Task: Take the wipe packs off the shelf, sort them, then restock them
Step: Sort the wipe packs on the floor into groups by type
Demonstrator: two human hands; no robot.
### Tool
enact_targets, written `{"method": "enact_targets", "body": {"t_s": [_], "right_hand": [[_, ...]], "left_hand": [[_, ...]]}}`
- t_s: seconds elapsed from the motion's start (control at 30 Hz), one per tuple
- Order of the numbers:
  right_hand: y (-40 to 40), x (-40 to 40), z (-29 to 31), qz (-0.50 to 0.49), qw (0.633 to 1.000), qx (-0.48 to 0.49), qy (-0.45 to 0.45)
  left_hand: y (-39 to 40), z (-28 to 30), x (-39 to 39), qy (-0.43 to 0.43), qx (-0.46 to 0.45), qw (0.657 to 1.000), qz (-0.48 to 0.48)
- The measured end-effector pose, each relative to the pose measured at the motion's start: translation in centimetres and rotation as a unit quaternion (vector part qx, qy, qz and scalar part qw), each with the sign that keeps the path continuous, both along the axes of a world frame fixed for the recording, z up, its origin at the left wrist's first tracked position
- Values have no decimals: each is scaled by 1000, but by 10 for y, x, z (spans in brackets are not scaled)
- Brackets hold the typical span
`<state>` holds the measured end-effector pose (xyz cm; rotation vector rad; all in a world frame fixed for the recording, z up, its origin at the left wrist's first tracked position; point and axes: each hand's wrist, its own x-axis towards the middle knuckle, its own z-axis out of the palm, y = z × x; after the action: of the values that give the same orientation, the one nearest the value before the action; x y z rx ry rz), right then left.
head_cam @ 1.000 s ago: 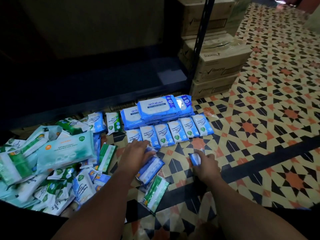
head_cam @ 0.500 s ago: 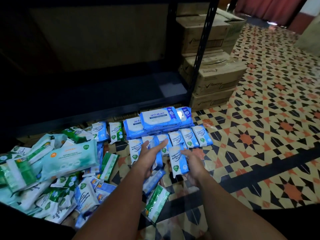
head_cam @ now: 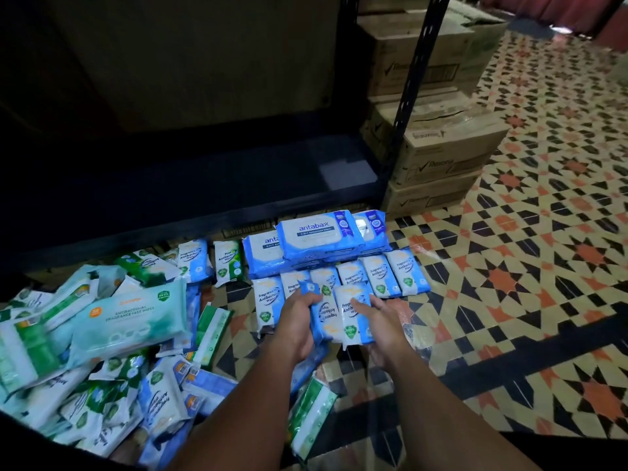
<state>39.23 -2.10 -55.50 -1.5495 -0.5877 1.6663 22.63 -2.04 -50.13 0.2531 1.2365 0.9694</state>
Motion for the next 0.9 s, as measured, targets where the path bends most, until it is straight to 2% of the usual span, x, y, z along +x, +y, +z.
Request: {"method": "enact_targets", "body": {"t_s": [0.07, 0.13, 0.2, 0.27, 0.33, 0.4, 0.47, 0.5, 0.63, 0.73, 0.83, 0.9], "right_hand": [[10, 12, -44, -3, 1000, -4, -7], [12, 16, -50, -7, 1000, -3, 1], [11, 6, -13, -3, 1000, -13, -1], [14, 5, -1, -17, 1000, -8, -15], [24, 17, -22, -17, 999, 2, -38], [27, 14, 3, -19, 998, -10, -59], [28, 16, 22, -40, 996, -7, -74], [30, 20, 22, -50, 996, 6, -79], [38, 26, 13, -92, 983, 55, -148], [41, 22, 10, -107, 978, 60, -168], [45, 22, 11, -117, 974, 71, -183], [49, 24, 6, -126, 972, 66, -188]], "left_hand": [[4, -9, 2, 22, 10, 1000, -5], [8, -10, 3, 59, 11, 997, -39], [14, -14, -1, 71, 8, 993, -91], [22, -18, -11, 81, 0, 984, -159], [31, -15, -17, 129, 14, 964, -233], [38, -5, -22, 206, 57, 936, -280], [43, 3, -25, 277, 105, 921, -252], [46, 2, -28, 286, 124, 926, -213], [43, -7, -28, 260, 144, 952, -69], [43, -11, -23, 273, 142, 951, -34], [49, -15, -23, 247, 135, 959, -12], [54, -18, -23, 259, 134, 956, -24]]}}
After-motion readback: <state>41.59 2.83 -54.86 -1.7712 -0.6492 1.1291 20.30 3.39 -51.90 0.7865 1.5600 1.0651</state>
